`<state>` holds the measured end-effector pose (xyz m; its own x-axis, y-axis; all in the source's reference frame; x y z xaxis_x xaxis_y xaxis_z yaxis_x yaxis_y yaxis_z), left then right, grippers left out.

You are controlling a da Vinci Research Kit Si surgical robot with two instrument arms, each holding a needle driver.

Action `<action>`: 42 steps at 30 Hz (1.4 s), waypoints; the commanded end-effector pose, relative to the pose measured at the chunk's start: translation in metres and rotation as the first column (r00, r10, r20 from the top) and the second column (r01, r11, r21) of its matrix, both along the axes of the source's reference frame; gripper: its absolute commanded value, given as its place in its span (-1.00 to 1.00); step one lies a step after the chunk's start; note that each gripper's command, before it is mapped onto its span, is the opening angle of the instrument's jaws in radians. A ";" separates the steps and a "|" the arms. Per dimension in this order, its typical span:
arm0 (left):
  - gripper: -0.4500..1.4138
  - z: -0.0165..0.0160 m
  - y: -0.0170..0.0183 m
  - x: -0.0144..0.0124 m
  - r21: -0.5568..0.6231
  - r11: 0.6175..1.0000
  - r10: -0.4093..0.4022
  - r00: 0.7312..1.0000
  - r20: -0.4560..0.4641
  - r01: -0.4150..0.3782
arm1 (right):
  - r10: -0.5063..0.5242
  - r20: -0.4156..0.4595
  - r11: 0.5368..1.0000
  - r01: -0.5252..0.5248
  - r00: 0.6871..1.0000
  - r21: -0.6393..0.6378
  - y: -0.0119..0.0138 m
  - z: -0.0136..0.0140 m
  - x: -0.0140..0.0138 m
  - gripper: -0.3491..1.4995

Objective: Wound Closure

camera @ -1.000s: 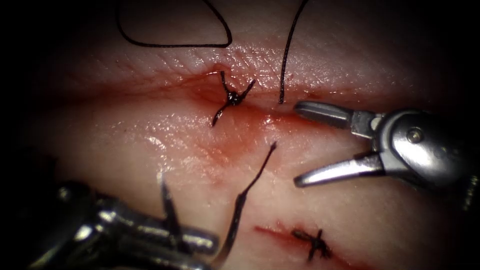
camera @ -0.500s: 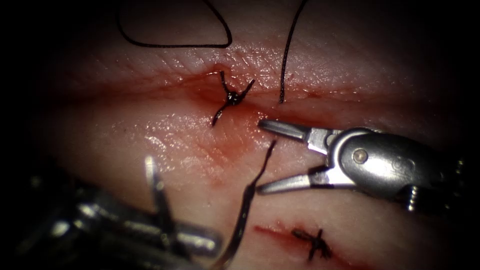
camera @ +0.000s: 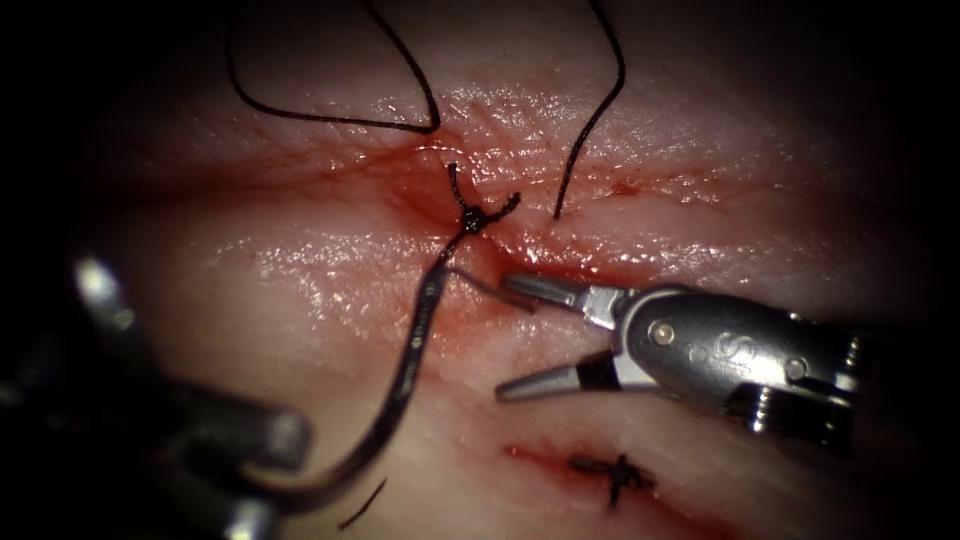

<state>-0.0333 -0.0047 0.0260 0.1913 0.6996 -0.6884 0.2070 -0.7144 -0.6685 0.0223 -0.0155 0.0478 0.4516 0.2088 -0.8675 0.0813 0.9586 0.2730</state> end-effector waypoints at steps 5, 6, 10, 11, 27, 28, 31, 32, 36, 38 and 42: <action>-1.00 0.0008 -0.0005 -0.0006 -0.033 0.999 0.015 0.999 -0.031 -0.016 | 0.072 0.045 0.994 -0.075 0.996 0.081 0.0010 -0.0014 0.0002 -0.89; -1.00 0.0007 -0.0007 -0.0003 -0.057 0.998 0.016 0.999 -0.043 -0.018 | 0.112 0.067 0.987 -0.119 0.991 0.107 0.0013 -0.0023 -0.0001 -1.00; -1.00 0.0001 -0.0012 0.0001 -0.113 0.993 0.017 0.998 -0.055 -0.023 | 0.166 0.108 0.968 -0.183 0.980 0.175 0.0016 -0.0038 -0.0005 -1.00; -1.00 0.0000 -0.0015 0.0002 -0.126 0.992 0.015 0.998 -0.055 -0.022 | 0.172 0.110 0.964 -0.190 0.979 0.185 0.0016 -0.0039 -0.0005 -1.00; -1.00 0.0053 -0.0057 0.0015 -0.374 0.922 -0.203 0.948 -0.246 0.100 | 0.170 0.107 0.951 -0.192 0.980 0.241 -0.0024 -0.0155 0.0027 -1.00; -1.00 0.0055 -0.0058 0.0015 -0.376 0.921 -0.210 0.945 -0.250 0.105 | 0.167 0.103 0.954 -0.187 0.981 0.233 -0.0026 -0.0161 0.0029 -1.00; -1.00 0.0060 -0.0065 0.0017 -0.385 0.915 -0.236 0.935 -0.264 0.123 | 0.163 0.096 0.959 -0.181 0.982 0.219 -0.0030 -0.0174 0.0035 -1.00; -1.00 0.0061 -0.0067 0.0018 -0.387 0.914 -0.240 0.933 -0.267 0.124 | 0.161 0.094 0.961 -0.178 0.982 0.214 -0.0030 -0.0175 0.0035 -1.00; -1.00 0.0059 -0.0070 0.0026 -0.393 0.908 -0.261 0.930 -0.259 0.145 | 0.159 0.096 0.961 -0.176 0.983 0.212 -0.0035 -0.0178 0.0034 -1.00; -1.00 0.0057 -0.0070 0.0034 -0.401 0.899 -0.289 0.927 -0.241 0.177 | 0.167 0.079 0.962 -0.180 0.983 0.206 -0.0034 -0.0182 0.0034 -1.00; -1.00 0.0057 -0.0068 0.0046 -0.424 0.881 -0.335 0.909 -0.249 0.208 | 0.210 0.025 0.971 -0.212 0.977 0.108 -0.0018 -0.0182 0.0030 0.49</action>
<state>-0.0278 -0.0113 0.0311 0.0657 0.3168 -0.9462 -0.2146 -0.9216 -0.3235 0.0246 -0.0177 0.0290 0.3986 0.3871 -0.8314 -0.1345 0.9214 0.3646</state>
